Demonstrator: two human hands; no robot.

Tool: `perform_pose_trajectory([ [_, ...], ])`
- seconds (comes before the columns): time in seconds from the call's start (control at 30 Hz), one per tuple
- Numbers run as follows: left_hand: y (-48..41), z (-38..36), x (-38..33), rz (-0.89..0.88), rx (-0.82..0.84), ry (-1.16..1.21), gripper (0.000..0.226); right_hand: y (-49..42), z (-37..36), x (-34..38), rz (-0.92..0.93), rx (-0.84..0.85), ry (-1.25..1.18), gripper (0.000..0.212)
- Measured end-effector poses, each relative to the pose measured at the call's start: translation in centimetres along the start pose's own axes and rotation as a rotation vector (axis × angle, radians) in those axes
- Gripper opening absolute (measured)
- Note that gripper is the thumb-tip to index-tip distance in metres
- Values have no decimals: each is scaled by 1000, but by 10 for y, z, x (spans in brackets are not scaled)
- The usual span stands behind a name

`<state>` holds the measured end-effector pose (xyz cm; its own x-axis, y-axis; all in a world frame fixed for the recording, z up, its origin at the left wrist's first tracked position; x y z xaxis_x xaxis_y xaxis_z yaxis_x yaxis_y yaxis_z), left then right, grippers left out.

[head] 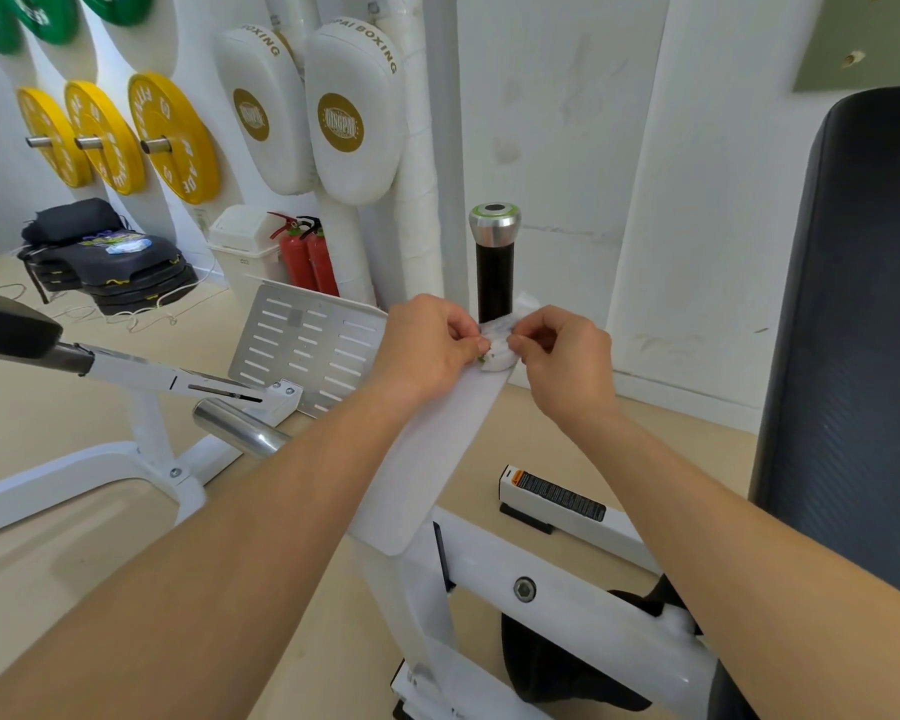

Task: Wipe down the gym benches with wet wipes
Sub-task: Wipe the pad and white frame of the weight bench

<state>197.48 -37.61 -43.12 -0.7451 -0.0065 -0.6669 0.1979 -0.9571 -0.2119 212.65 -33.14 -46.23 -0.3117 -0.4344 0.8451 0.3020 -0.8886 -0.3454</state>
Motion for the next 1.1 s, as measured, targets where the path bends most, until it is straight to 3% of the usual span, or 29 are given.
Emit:
perform_pose_trajectory([
  [0.2,4,4,-10,19,17,-85,10,2,3,5,-18,53,100,19],
  [0.37,-6,27,-30,-47,-260,134,4,-15,20,51,103,-93,-8,21],
  [0.5,-11,30,-35,-111,-346,208,9,-20,19,67,171,-191,-72,21],
  [0.77,-9,9,-3,-42,-158,108,4,-5,2,25,94,-111,-28,22],
  [0.97,-4,-1,8,-28,23,-184,5,8,-5,8,22,-3,86,22],
  [1.1,0,4,7,8,-6,-101,13,14,-3,4,-28,22,124,17],
])
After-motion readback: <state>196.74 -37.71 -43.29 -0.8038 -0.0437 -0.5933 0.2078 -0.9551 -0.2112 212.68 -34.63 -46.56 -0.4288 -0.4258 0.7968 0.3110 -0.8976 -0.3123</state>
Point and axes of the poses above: each hand's wrist, its own y-axis away from the middle knuckle, its own z-axis out of the back of the hand, x = y × z, the point moved 1 cm from there along -y, towards the middle knuckle, and after that the axes turned 9 degrees about x, right-handed, at the moved point
